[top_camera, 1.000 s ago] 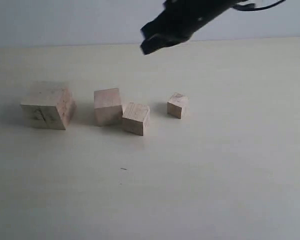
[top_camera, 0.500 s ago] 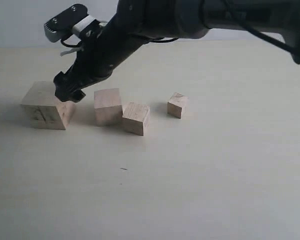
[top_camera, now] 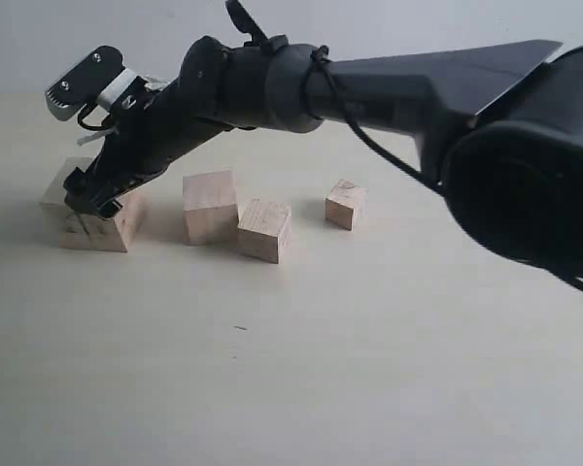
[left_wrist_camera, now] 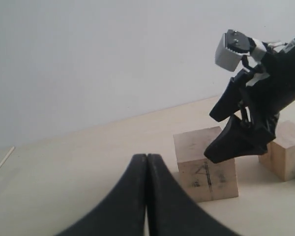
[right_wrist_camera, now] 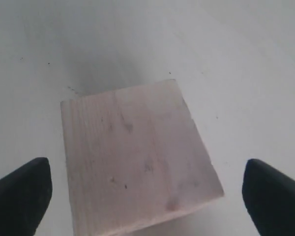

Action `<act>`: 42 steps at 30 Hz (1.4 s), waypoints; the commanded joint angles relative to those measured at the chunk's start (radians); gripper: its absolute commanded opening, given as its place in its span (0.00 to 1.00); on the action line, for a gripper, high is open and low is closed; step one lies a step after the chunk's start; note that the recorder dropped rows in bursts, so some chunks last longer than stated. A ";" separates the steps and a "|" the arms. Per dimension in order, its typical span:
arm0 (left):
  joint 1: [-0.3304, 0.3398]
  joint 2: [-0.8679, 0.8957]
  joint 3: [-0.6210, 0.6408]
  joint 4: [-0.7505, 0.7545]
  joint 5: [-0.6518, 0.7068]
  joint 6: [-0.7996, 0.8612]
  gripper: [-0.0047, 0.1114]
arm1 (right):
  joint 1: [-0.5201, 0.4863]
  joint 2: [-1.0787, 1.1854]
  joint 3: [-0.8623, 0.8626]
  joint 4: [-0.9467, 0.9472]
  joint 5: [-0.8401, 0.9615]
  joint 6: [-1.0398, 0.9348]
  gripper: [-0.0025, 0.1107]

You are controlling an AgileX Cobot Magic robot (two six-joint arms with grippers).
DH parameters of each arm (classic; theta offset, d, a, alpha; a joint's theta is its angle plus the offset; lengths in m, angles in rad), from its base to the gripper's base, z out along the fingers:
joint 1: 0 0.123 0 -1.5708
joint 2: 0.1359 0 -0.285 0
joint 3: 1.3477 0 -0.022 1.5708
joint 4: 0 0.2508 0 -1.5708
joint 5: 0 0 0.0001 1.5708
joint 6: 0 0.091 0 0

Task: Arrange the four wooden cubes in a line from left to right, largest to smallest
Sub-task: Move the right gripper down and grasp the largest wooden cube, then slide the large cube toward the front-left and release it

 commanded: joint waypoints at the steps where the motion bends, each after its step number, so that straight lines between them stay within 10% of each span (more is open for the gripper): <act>1: 0.002 -0.007 0.000 -0.003 -0.004 -0.003 0.04 | 0.000 0.084 -0.101 0.025 0.055 -0.026 0.95; 7: 0.002 -0.007 0.000 -0.003 -0.004 -0.003 0.04 | 0.000 0.133 -0.140 0.024 0.062 -0.168 0.84; 14: 0.002 -0.007 0.000 -0.003 -0.004 -0.003 0.04 | 0.000 0.076 -0.140 -0.009 0.164 -0.137 0.03; 27: 0.002 -0.007 0.000 -0.003 -0.004 -0.003 0.04 | 0.000 -0.120 -0.118 -0.067 0.693 0.028 0.03; 33: 0.002 -0.007 0.000 -0.003 -0.004 -0.003 0.04 | 0.029 -0.120 0.105 0.046 0.516 -0.072 0.03; 42: 0.002 -0.007 0.000 -0.003 -0.004 -0.003 0.04 | 0.130 -0.084 0.161 -0.297 0.368 0.078 0.03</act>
